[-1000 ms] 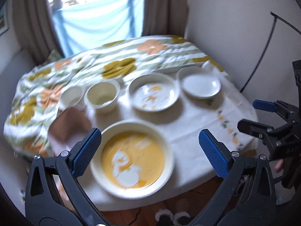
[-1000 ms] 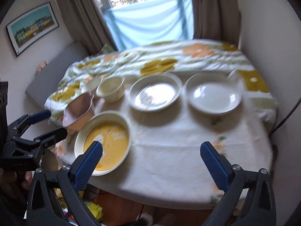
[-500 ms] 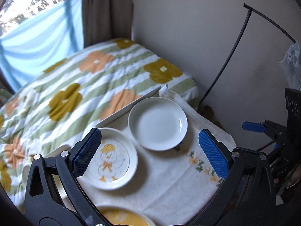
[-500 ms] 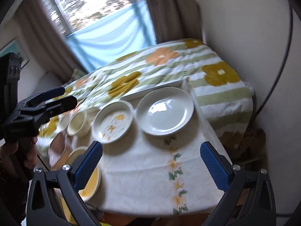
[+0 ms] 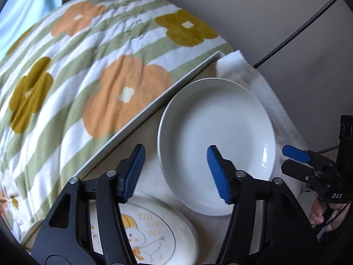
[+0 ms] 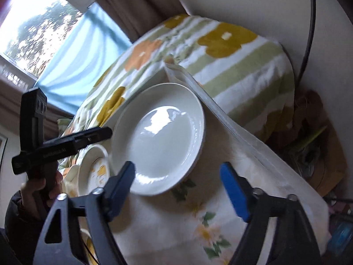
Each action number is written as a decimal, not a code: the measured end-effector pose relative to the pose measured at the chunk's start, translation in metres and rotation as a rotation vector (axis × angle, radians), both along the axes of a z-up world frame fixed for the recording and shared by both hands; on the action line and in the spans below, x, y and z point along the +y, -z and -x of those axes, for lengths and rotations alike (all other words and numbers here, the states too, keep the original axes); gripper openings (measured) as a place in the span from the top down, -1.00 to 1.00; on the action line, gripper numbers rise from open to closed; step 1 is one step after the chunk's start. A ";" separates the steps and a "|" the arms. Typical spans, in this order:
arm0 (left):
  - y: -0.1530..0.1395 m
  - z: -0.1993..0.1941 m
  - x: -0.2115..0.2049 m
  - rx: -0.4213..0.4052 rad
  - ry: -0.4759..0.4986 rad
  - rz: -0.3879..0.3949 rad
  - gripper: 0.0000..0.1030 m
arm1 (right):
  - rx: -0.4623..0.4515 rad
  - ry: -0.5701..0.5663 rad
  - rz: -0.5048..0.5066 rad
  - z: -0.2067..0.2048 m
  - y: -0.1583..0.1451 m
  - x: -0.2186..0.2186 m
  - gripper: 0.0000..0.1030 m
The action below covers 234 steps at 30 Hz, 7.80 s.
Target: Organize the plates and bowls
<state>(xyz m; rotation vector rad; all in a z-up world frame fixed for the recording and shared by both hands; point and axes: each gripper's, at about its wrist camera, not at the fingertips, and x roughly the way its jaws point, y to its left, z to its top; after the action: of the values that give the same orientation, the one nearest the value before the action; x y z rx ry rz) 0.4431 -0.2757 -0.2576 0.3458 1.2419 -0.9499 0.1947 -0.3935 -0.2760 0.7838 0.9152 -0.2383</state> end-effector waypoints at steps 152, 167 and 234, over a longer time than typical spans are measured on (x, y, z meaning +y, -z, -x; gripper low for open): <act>-0.123 0.262 0.286 -0.553 -0.647 -0.085 -0.99 | -0.083 -0.639 0.375 0.070 -0.101 0.225 -0.88; -0.078 0.168 0.240 -0.168 -0.816 0.079 -0.97 | -0.080 -0.673 0.331 -0.032 -0.117 0.120 -0.88; -0.085 0.202 0.277 -0.168 -0.797 0.071 0.60 | -0.111 -0.837 0.162 -0.020 -0.086 0.164 0.73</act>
<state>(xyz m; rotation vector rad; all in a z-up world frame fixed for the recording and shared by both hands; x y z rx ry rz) 0.2408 0.0017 -0.1725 -0.1316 1.0499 -0.2675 0.2148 -0.2298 -0.1904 0.2153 1.0291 0.4569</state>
